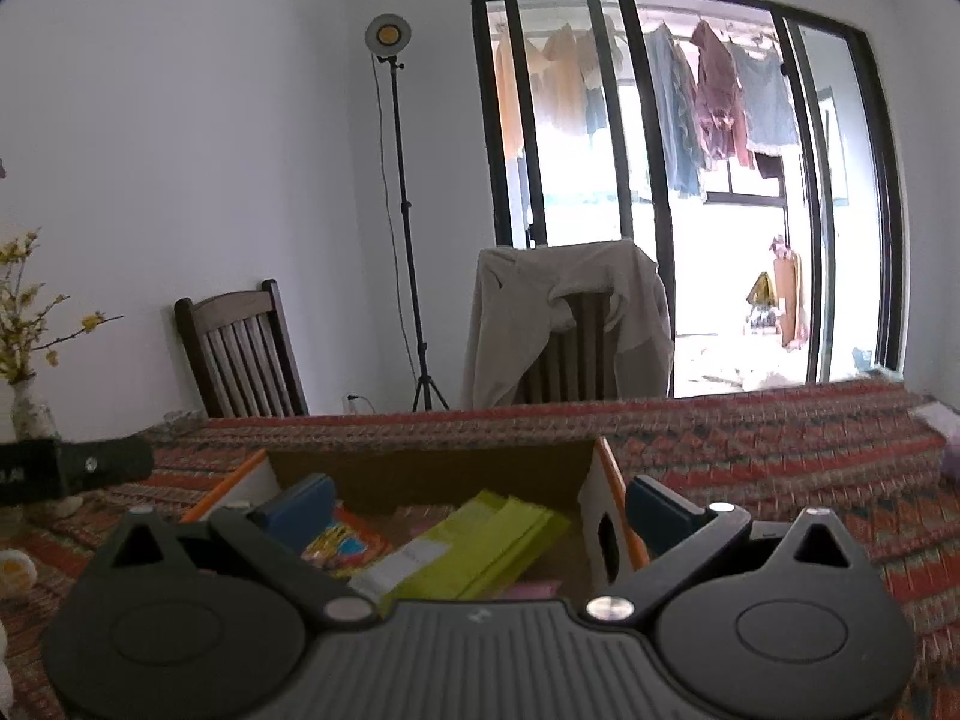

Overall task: Organize snacks
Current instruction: 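Move both grippers back from the box to the snack pile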

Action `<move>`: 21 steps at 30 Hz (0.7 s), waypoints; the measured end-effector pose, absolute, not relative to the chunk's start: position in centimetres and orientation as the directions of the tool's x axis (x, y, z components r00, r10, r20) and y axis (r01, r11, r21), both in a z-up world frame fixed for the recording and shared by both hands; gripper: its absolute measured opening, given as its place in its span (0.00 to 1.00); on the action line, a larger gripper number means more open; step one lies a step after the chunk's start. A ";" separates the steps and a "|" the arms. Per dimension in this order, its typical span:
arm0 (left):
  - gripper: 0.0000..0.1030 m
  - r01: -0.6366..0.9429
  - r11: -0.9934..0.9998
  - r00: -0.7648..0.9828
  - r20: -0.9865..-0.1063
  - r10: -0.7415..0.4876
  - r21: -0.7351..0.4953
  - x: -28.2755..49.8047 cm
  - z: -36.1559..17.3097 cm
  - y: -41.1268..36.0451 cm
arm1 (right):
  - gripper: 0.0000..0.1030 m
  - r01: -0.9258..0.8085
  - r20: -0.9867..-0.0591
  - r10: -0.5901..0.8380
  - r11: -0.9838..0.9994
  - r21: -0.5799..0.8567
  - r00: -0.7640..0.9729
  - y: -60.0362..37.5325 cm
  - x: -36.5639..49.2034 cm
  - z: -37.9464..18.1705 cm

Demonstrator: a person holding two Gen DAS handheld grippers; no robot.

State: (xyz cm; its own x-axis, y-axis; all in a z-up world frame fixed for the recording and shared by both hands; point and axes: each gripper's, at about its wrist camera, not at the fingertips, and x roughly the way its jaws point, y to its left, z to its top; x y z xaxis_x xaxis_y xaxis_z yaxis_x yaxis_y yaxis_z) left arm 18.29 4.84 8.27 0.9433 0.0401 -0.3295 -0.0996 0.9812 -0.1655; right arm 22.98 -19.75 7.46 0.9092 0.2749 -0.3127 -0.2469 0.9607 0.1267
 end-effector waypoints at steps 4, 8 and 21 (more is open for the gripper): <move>1.00 -0.098 0.983 0.934 -0.356 0.037 -0.157 15.8 7.1 6.2 | 1.00 -0.237 -0.346 0.277 0.959 0.154 0.896 -19.7 20.8 6.9; 1.00 -0.107 0.982 0.922 -0.386 0.041 -0.153 13.5 5.6 7.6 | 1.00 -0.246 -0.385 0.293 0.955 0.167 0.875 -19.6 18.6 6.0; 1.00 -0.147 0.972 0.886 -0.461 0.047 -0.184 9.6 0.5 10.9 | 1.00 -0.199 -0.537 0.264 0.964 0.177 0.801 -19.3 13.5 2.3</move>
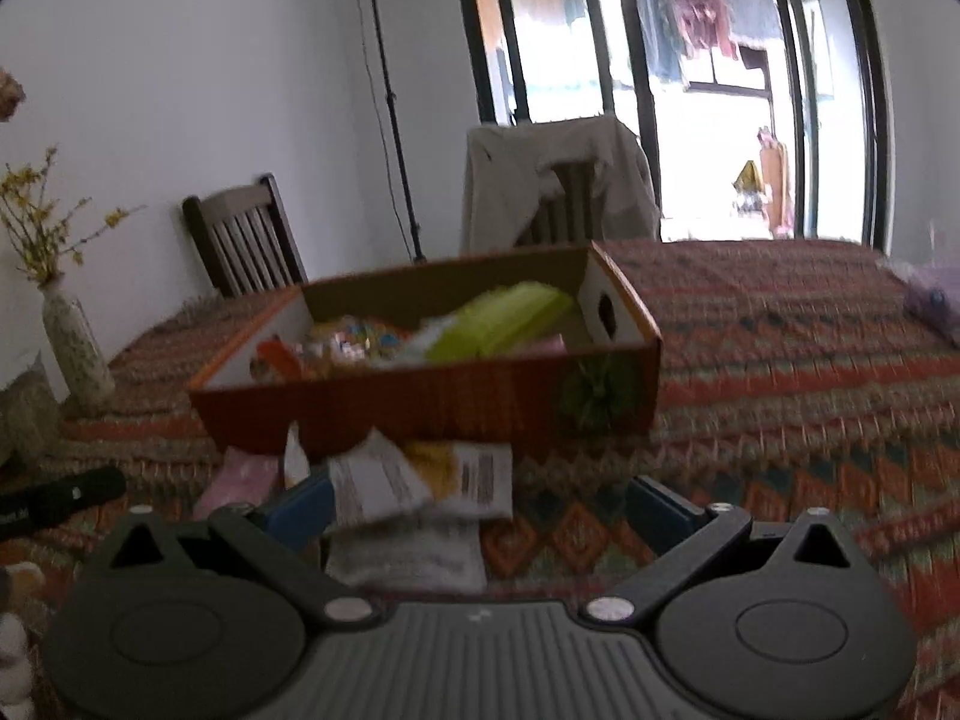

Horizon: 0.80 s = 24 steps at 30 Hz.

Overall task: Organize snacks
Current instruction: 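Move both grippers back from the box to the snack pile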

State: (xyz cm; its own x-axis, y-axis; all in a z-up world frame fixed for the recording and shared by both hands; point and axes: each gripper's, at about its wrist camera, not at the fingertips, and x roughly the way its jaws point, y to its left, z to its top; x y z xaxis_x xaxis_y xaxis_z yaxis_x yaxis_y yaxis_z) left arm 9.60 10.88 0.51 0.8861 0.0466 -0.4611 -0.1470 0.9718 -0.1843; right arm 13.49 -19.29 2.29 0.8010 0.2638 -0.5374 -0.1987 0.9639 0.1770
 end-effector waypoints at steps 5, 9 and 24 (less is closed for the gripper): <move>1.00 -0.176 0.959 0.874 -0.483 0.047 -0.224 9.9 -0.8 11.7 | 1.00 -0.206 -0.586 0.263 0.965 0.164 0.767 -18.7 12.6 1.0; 1.00 -0.179 0.957 0.884 -0.465 0.054 -0.230 9.6 -0.9 11.8 | 1.00 -0.240 -0.599 0.290 0.957 0.163 0.746 -17.4 12.4 0.6; 1.00 -0.153 0.961 0.898 -0.438 0.038 -0.230 8.6 -0.5 11.5 | 0.95 -0.259 -0.656 0.251 0.962 0.088 0.712 -10.3 12.2 -1.0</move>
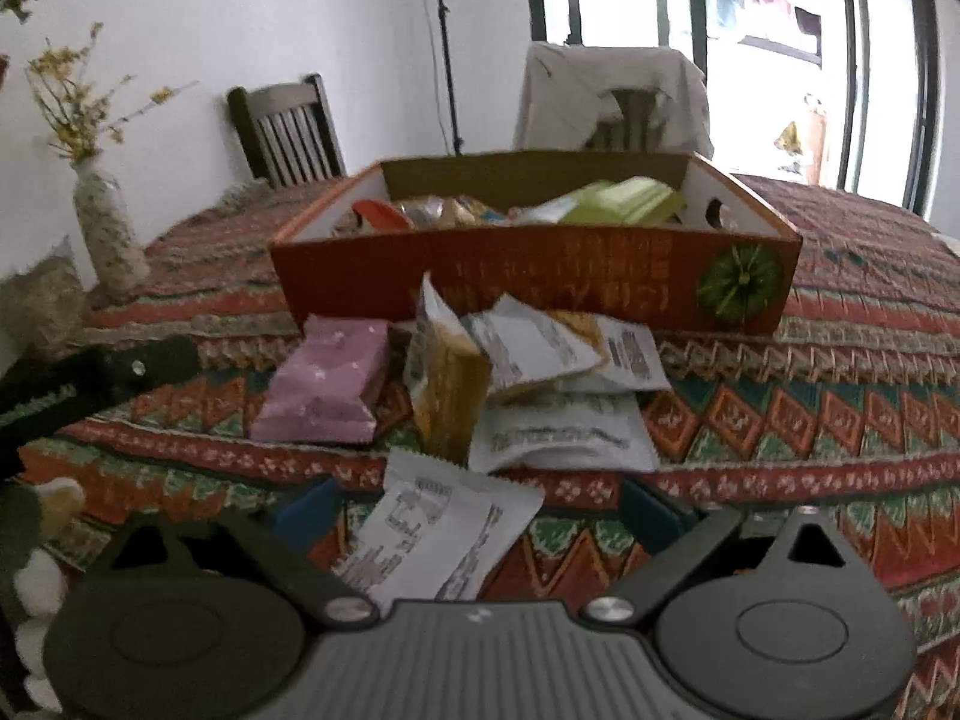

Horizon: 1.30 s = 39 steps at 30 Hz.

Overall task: Organize snacks
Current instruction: 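Grasp the white printed wrapper with the right gripper, then grasp the pink snack packet with the left gripper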

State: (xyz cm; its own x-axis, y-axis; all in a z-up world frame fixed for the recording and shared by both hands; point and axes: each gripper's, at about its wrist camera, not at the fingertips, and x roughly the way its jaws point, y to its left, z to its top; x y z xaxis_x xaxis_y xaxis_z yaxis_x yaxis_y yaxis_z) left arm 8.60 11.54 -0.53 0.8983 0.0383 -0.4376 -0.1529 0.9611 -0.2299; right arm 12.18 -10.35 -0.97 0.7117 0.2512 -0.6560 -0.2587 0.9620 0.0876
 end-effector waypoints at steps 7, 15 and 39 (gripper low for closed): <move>1.00 -0.162 0.976 0.886 -0.457 0.077 -0.149 7.6 -0.2 12.0 | 0.86 -0.220 -0.668 0.185 0.975 0.033 0.721 -9.8 11.8 -2.0; 1.00 -0.177 0.971 0.877 -0.473 0.083 -0.159 7.6 -1.0 13.2 | 0.52 -0.223 -0.652 0.186 0.975 0.028 0.734 -10.6 11.4 -1.5; 1.00 -0.214 0.965 0.852 -0.512 0.108 -0.152 8.3 -0.9 13.1 | 0.39 -0.127 -0.509 0.142 0.990 0.063 0.849 -19.2 12.8 0.6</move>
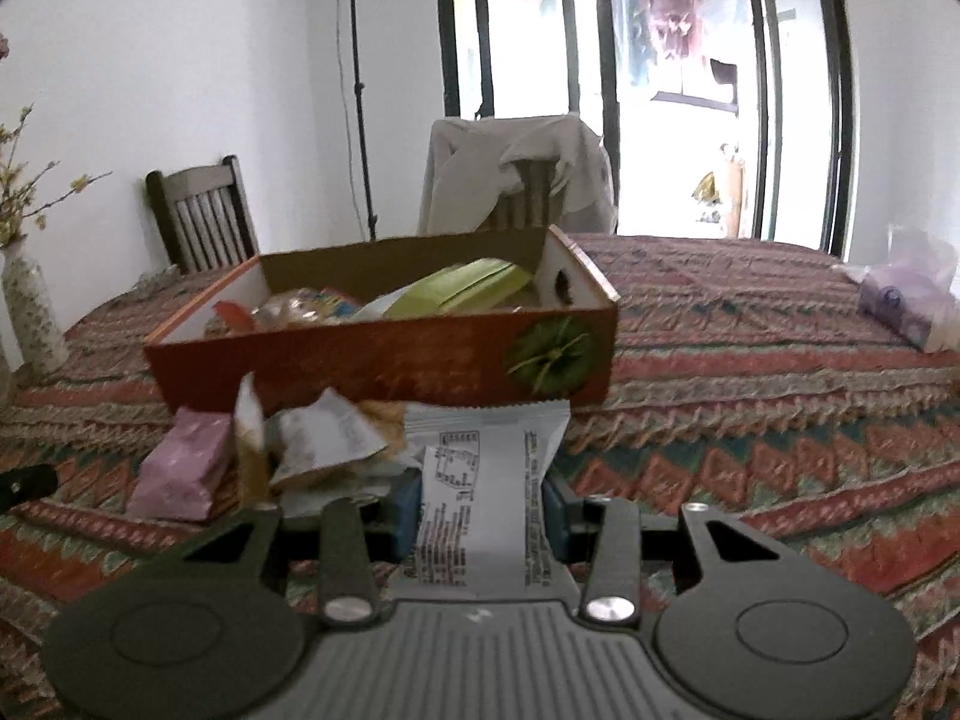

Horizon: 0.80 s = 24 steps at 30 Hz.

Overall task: Organize snacks
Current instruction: 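Grasp the pink snack packet with the left gripper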

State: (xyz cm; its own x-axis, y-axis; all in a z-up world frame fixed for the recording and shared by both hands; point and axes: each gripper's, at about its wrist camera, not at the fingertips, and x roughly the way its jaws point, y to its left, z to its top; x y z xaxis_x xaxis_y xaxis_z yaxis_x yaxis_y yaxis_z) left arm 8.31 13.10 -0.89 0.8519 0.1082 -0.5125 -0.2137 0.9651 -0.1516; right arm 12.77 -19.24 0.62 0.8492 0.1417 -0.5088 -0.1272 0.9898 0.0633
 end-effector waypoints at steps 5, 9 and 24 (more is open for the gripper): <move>1.00 -0.206 0.966 0.837 -0.540 0.093 -0.154 9.6 0.0 11.9 | 0.39 -0.101 -0.477 0.114 0.994 0.052 0.871 -20.5 13.8 0.7; 1.00 -0.192 0.976 0.834 -0.541 0.105 -0.106 11.0 0.7 9.9 | 0.39 -0.095 -0.466 0.109 0.994 0.053 0.878 -21.1 14.7 0.6; 1.00 -0.171 0.983 0.781 -0.617 0.093 -0.068 15.8 -0.2 5.5 | 0.39 -0.107 -0.434 0.132 0.991 0.081 0.891 -23.3 18.0 -0.8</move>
State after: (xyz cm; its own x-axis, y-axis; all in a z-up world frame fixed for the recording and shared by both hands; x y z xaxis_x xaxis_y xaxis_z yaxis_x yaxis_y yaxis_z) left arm 15.79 5.47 -0.15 0.7813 0.0934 -0.6171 -0.1714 0.9828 -0.0682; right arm 17.96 -23.32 -0.77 0.8914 0.1321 -0.4336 -0.1075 0.9909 0.0810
